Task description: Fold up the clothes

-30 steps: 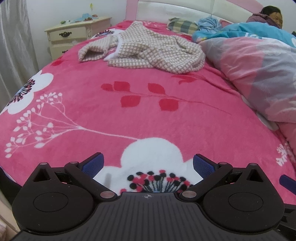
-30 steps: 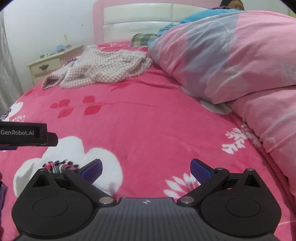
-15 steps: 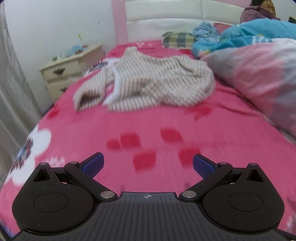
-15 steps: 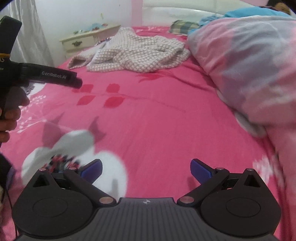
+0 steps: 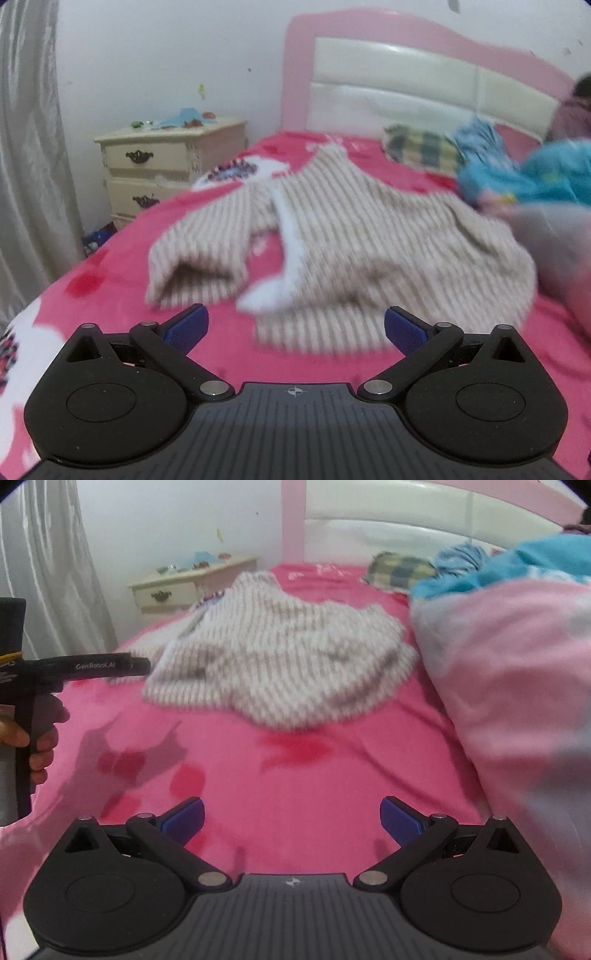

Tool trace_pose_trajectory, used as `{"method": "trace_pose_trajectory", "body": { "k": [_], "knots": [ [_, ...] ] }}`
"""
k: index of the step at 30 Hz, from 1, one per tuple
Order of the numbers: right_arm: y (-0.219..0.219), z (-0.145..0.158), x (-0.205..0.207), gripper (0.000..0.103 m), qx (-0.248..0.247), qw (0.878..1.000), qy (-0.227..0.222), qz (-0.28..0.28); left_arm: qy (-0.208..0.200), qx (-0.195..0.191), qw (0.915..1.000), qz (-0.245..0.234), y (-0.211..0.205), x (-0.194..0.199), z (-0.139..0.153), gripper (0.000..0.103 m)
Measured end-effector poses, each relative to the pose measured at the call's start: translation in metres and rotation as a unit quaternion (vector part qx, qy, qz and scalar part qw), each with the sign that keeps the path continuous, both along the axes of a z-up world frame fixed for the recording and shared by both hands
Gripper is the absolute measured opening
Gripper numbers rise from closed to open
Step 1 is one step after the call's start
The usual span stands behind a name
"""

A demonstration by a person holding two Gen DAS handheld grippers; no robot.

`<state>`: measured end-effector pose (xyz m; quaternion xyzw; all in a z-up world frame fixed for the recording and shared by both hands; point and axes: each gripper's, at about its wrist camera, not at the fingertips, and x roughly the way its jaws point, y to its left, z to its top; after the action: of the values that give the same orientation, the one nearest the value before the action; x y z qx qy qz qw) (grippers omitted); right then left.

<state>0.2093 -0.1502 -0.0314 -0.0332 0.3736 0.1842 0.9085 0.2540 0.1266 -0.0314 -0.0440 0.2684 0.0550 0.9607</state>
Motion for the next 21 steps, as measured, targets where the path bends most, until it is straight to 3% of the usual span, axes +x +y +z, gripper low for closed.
{"method": "trace_pose_trajectory", "body": {
  "k": [3,9,11,17,19,21],
  "knots": [
    [0.008,-0.005,0.044,0.103,0.014,1.000,-0.005,-0.008,0.007,-0.029,0.9995,-0.003,0.006,0.034,0.002,0.098],
    [0.021,-0.016,0.111,0.103,0.042,0.998,-0.001,-0.041,0.067,-0.052,0.9959,-0.030,0.000,0.078,-0.016,0.095],
    [0.012,-0.021,0.128,0.103,0.076,0.995,0.011,-0.070,0.083,-0.070,0.9937,-0.028,0.001,0.085,-0.026,0.084],
    [-0.018,-0.058,0.183,0.103,0.203,0.958,0.120,-0.164,0.084,-0.070,0.9939,-0.014,-0.006,0.082,-0.042,0.074],
    [-0.022,-0.065,0.192,0.103,0.224,0.949,0.126,-0.180,0.082,-0.057,0.9949,-0.010,-0.011,0.080,-0.043,0.071],
    [-0.021,-0.067,0.196,0.103,0.226,0.950,0.118,-0.182,0.079,-0.048,0.9957,-0.005,-0.014,0.080,-0.042,0.065]
  ]
}}
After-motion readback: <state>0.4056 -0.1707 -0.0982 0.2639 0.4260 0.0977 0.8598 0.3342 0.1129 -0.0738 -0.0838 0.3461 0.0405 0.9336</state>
